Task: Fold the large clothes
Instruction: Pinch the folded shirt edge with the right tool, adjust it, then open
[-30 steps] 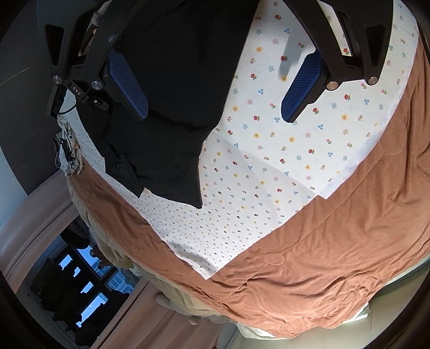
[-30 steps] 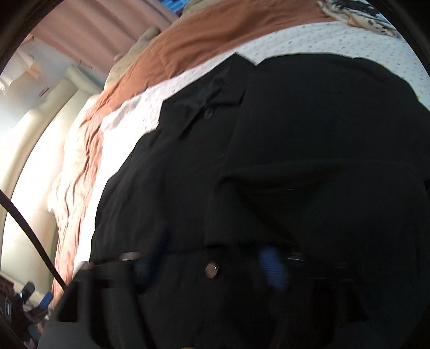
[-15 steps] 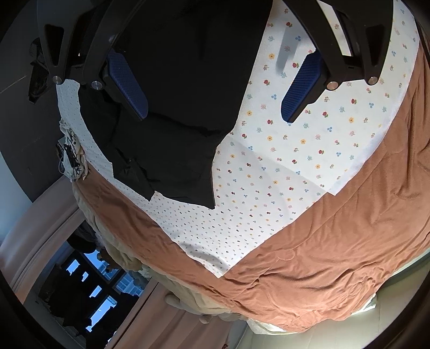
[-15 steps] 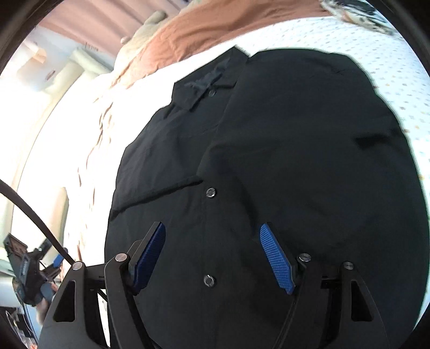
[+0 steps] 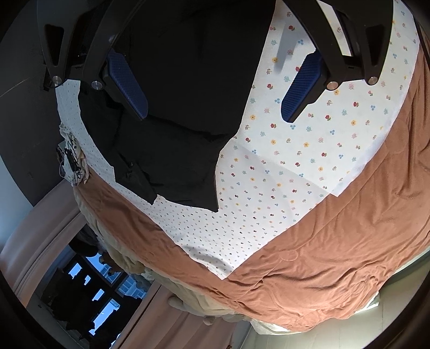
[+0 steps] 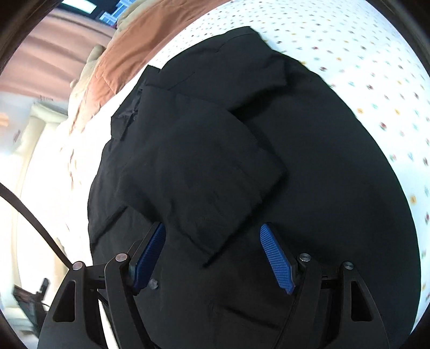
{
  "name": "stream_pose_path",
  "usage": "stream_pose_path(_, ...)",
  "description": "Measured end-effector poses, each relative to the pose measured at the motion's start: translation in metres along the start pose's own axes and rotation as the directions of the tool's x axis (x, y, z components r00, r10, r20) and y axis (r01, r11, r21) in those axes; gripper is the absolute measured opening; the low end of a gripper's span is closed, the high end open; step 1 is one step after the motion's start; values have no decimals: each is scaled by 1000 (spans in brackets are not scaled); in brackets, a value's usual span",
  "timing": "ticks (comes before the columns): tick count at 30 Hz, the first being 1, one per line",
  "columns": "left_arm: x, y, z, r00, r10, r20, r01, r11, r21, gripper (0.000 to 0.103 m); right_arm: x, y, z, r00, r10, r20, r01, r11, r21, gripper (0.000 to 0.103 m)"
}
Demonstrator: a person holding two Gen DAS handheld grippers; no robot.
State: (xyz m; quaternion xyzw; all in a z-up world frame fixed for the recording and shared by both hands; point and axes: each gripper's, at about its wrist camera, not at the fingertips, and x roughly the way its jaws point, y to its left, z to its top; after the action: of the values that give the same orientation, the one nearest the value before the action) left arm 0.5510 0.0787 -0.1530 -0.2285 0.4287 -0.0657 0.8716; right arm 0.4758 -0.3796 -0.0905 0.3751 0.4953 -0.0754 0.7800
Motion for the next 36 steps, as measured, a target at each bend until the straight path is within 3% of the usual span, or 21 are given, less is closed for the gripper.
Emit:
stream_pose_path(3, 1, 3, 1, 1000, 3, -1, -3, 1000, -5, 101, 12, 3, -4, 1000, -21, 18, 22, 999, -31, 66)
stream_pose_path(5, 1, 6, 2, 1000, 6, -1, -6, 1000, -11, 101, 30, 20, -7, 998, -46, 39, 48, 996, -70, 27)
stream_pose_path(9, 0, 12, 4, 1000, 6, -2, -6, 999, -32, 101, 43, 24, -1, 998, -37, 59, 42, 995, -86, 7)
stream_pose_path(16, -9, 27, 10, 1000, 2, 20, 0, 998, -70, 101, 18, 71, -16, 979, 36, 199, 5, 980, -200, 2)
stream_pose_path(20, -13, 39, 12, 1000, -2, 29, 4, 995, -96, 101, -11, 112, -26, 954, 58, 295, 39, 949, -313, 0)
stream_pose_path(24, -16, 50, 15, 999, 6, 34, -2, 994, -110, 101, -21, 154, -46, 935, 106, 337, 43, 912, -408, 0)
stream_pose_path(27, -17, 57, 16, 999, 9, 39, -4, 992, -124, 101, -25, 180, -63, 934, 150, 326, 24, 881, -473, 0)
stream_pose_path(36, -15, 73, 20, 999, 36, 39, -31, 990, -139, 101, 10, 222, -85, 950, 219, 223, -69, 844, -532, 0)
